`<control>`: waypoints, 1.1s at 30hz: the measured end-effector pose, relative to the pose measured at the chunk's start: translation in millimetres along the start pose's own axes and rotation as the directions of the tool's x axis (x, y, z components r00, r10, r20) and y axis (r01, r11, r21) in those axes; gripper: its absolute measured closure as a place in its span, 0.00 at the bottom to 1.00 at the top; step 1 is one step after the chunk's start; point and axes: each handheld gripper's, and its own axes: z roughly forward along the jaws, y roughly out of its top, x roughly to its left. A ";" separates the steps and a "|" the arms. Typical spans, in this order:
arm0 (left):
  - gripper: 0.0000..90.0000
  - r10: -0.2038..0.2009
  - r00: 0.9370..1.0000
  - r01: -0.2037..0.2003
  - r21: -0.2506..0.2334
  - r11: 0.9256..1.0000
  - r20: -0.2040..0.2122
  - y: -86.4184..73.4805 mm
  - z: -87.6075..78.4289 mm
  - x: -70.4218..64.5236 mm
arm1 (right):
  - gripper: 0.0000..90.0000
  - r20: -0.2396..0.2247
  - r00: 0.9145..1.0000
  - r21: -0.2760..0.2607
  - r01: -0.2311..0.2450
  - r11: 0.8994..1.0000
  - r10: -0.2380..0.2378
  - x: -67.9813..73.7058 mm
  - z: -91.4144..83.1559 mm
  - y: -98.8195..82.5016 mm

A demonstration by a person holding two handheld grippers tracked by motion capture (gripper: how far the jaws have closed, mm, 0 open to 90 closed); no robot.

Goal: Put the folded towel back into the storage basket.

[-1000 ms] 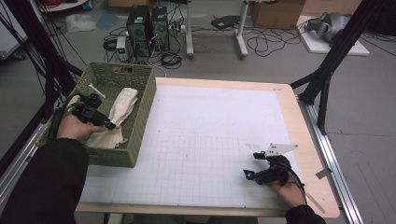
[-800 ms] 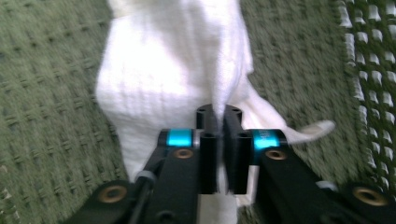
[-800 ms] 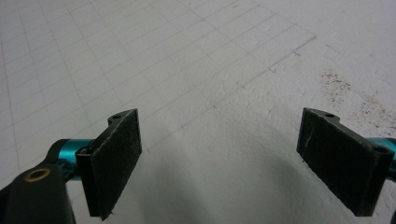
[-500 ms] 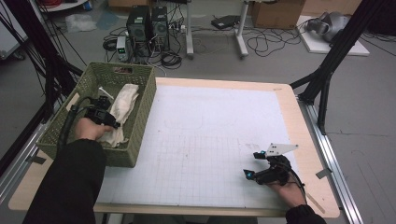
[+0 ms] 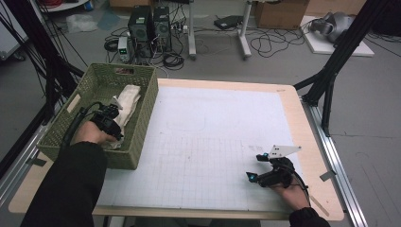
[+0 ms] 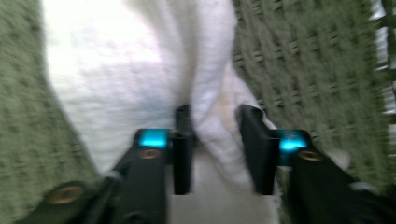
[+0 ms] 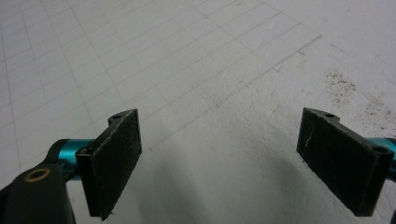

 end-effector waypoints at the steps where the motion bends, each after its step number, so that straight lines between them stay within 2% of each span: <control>1: 0.91 0.008 1.000 -0.008 0.006 1.000 -0.005 0.5 -1.0 -0.6 | 0.15 0.000 1.000 0.001 0.000 1.000 0.000 0.0 0.0 0.0; 3: 0.94 0.013 1.000 -0.012 0.030 0.999 -0.017 1.8 -4.6 -0.4 | 0.15 0.000 1.000 0.002 -0.005 1.000 0.005 0.3 -0.3 0.0; 6: 0.94 0.007 1.000 -0.008 0.072 0.997 0.019 1.5 -6.7 0.5 | 0.15 0.002 1.000 0.000 -0.008 1.000 0.008 0.0 -0.4 -0.1; 8: 0.94 0.003 0.997 -0.012 0.122 0.992 0.075 1.4 -6.3 0.3 | 0.15 0.002 1.000 0.001 -0.009 1.000 0.009 -0.2 -0.2 0.0; 10: 0.94 0.012 0.992 -0.028 0.129 0.991 0.122 1.1 -5.1 -0.9 | 0.15 0.001 1.000 0.004 -0.010 1.000 0.010 -0.1 0.1 0.1; 11: 0.94 0.014 0.992 -0.030 0.128 0.991 0.125 1.1 -4.2 -0.8 | 0.15 0.002 1.000 0.005 -0.010 1.000 0.010 0.1 0.2 0.1; 12: 0.93 0.012 0.992 -0.027 0.113 0.993 0.126 1.0 -3.8 -0.3 | 0.15 0.003 1.000 0.006 -0.009 1.000 0.009 0.1 0.3 0.1; 13: 0.87 0.006 0.991 -0.019 0.097 0.995 0.134 0.7 -4.6 1.2 | 0.15 0.002 1.000 0.005 -0.006 1.000 0.006 -0.1 0.5 0.1; 14: 0.77 0.000 0.990 -0.010 0.076 0.997 0.140 0.1 -6.3 2.9 | 0.15 0.001 1.000 0.003 -0.005 1.000 0.005 -0.1 0.5 0.1; 16: 0.64 -0.019 0.983 0.019 0.003 1.000 0.182 -1.4 -12.7 7.5 | 0.15 0.000 1.000 0.005 -0.010 1.000 0.010 -0.1 0.2 0.1; 18: 0.58 -0.030 0.973 0.045 -0.062 0.997 0.229 -2.4 -20.8 12.1 | 0.15 0.001 1.000 0.004 -0.008 1.000 0.008 0.1 0.3 0.1; 19: 0.57 -0.035 0.970 0.059 -0.091 0.994 0.242 -2.7 -25.1 14.7 | 0.15 0.004 1.000 0.004 -0.003 1.000 0.003 0.0 0.5 0.2; 21: 0.59 -0.044 0.974 0.078 -0.145 0.986 0.223 -4.5 -31.0 19.7 | 0.15 0.003 1.000 0.006 -0.004 1.000 0.004 0.1 0.4 0.2; 22: 0.60 -0.044 0.975 0.079 -0.153 0.985 0.220 -5.5 -32.2 22.0 | 0.15 0.003 1.000 0.007 -0.004 1.000 0.004 0.2 0.4 0.3; 23: 0.63 -0.045 0.976 0.078 -0.152 0.985 0.213 -6.8 -32.5 23.8 | 0.15 0.004 1.000 0.005 -0.003 1.000 0.003 0.0 0.4 0.2; 24: 0.74 -0.044 0.978 0.075 -0.146 0.986 0.203 -8.1 -31.3 24.8 | 0.15 0.003 1.000 0.005 -0.005 1.000 0.005 -0.1 0.4 0.2; 25: 0.78 -0.042 0.980 0.069 -0.135 0.988 0.195 -8.9 -28.4 24.7 | 0.15 0.004 1.000 0.007 -0.006 1.000 0.006 -0.1 0.4 0.2; 27: 0.80 -0.015 0.977 0.036 -0.091 0.995 0.214 -10.2 -18.3 21.7 | 0.15 0.001 1.000 0.009 -0.005 1.000 0.005 0.1 1.0 0.4; 28: 0.83 -0.008 0.977 0.018 -0.045 0.999 0.211 -8.8 -13.5 19.8 | 0.15 0.004 1.000 0.010 -0.006 1.000 0.005 0.4 1.3 0.4; 29: 0.84 0.006 0.982 -0.003 -0.016 1.000 0.190 -7.6 -10.0 17.0 | 0.15 0.005 1.000 0.012 -0.003 1.000 0.003 0.3 1.4 0.4; 30: 0.84 0.029 0.982 -0.029 -0.003 1.000 0.185 -7.0 -6.4 14.2 | 0.15 0.004 1.000 0.013 -0.002 1.000 0.002 0.2 1.5 0.5; 31: 0.83 0.052 0.980 -0.053 0.001 0.999 0.191 -7.1 -2.3 10.9 | 0.15 0.007 1.000 0.014 -0.003 1.000 0.003 0.5 1.5 0.6; 33: 0.82 0.059 0.981 -0.059 -0.005 0.998 0.185 -7.1 -1.5 9.9 | 0.15 0.004 1.000 0.013 0.001 1.000 -0.001 0.4 1.8 0.6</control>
